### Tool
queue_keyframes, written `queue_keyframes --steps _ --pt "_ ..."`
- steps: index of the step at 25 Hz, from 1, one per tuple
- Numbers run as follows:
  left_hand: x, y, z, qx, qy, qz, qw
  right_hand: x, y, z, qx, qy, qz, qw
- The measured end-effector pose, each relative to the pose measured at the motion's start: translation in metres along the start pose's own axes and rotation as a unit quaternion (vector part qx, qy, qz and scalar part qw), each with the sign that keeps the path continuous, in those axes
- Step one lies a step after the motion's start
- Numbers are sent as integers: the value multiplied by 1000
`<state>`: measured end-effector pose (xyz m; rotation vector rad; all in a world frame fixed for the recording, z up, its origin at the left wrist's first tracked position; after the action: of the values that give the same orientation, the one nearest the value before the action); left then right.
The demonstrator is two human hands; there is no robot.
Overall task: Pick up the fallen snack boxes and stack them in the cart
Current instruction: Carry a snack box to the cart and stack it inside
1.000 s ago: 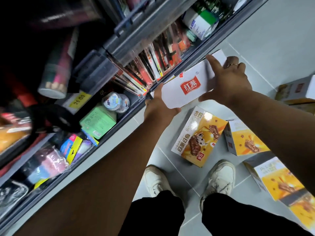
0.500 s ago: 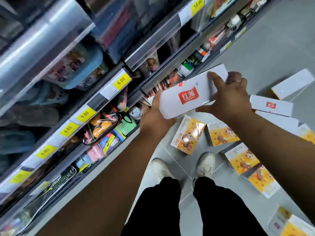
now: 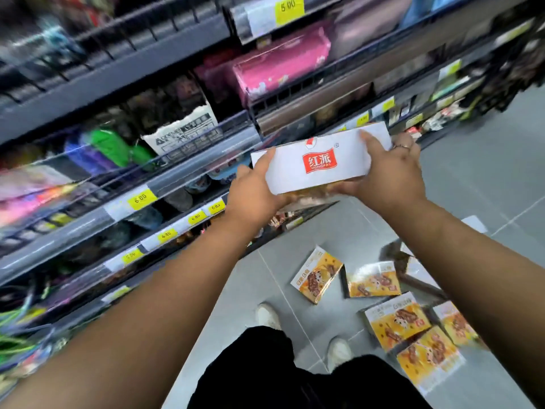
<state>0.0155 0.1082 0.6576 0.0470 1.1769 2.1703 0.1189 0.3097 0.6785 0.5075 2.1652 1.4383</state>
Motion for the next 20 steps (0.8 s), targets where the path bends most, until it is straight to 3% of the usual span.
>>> queue_keyframes --steps 11,20 --pt "-153 127 50 -26 51 190 980 -82 120 -89 30 196 63 978" --pt "-329 220 0 -15 148 345 927 -182 144 -246 37 372 40 927"
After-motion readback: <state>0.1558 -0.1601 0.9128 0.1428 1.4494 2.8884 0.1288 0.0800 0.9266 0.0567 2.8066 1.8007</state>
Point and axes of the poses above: each hand's wrist, its own x-axis towards the middle knuckle, its own y-axis out of the back of the hand, z = x × y, the point moved 1 cm from there along x, towards the middle knuckle, and after that the axes turned 8 degrees about -z, right-handed, at the moved point
